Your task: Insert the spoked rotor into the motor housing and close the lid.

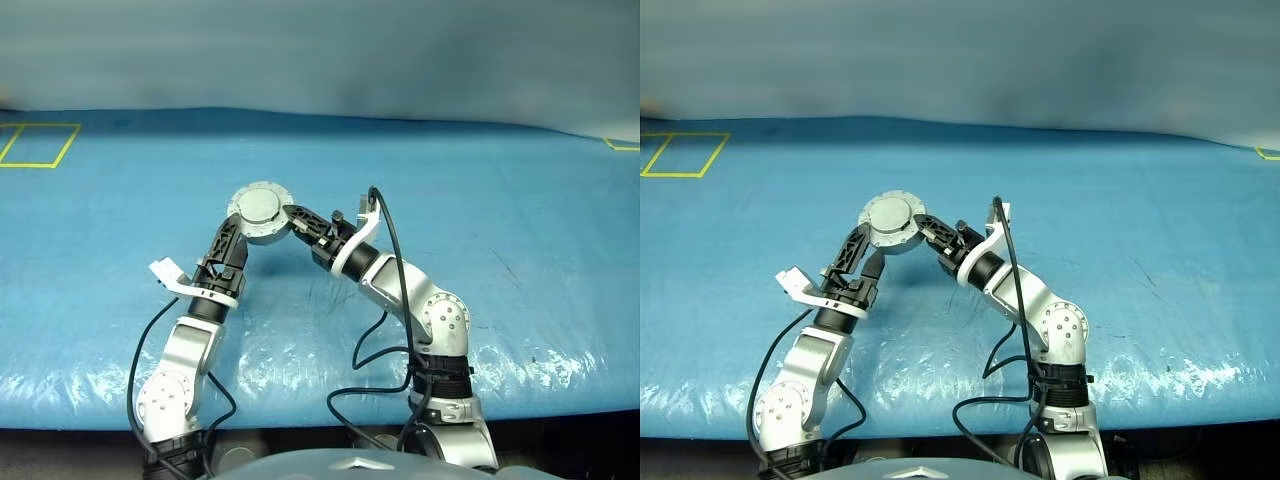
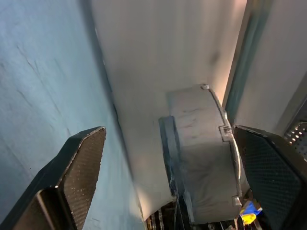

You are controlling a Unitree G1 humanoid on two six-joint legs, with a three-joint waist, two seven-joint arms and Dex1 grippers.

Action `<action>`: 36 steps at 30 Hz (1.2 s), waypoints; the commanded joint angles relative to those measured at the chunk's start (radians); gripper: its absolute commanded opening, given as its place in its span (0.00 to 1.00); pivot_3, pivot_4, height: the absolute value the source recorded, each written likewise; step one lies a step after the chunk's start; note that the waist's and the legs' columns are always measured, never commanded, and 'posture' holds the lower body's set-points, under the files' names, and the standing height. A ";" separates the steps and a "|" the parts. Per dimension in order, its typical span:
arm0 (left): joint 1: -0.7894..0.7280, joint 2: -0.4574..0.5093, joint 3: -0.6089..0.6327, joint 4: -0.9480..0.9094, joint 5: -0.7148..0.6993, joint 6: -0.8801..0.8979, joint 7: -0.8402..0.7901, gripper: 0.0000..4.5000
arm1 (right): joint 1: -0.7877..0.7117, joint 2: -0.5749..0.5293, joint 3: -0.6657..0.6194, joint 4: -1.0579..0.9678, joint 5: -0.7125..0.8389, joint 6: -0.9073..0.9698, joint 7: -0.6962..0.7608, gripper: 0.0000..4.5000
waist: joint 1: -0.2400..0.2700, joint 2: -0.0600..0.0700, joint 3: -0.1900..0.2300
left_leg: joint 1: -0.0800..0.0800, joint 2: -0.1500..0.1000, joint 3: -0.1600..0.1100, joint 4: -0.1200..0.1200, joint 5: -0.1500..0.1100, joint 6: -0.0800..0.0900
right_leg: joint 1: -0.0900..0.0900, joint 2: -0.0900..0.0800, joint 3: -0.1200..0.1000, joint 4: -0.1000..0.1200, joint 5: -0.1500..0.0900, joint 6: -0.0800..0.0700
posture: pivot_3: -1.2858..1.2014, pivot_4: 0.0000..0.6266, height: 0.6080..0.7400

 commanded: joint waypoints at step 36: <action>-0.034 0.011 -0.125 -0.005 -0.054 -0.125 0.182 0.52 | 0.024 -0.341 0.375 -0.234 -0.672 -0.089 0.288 0.78 | 0.020 0.001 0.001 | 0.001 -0.001 -0.001 0.007 0.001 0.000 | 0.004 0.001 0.000 -0.001 -0.003 0.002 | 0.52 0.24 1.00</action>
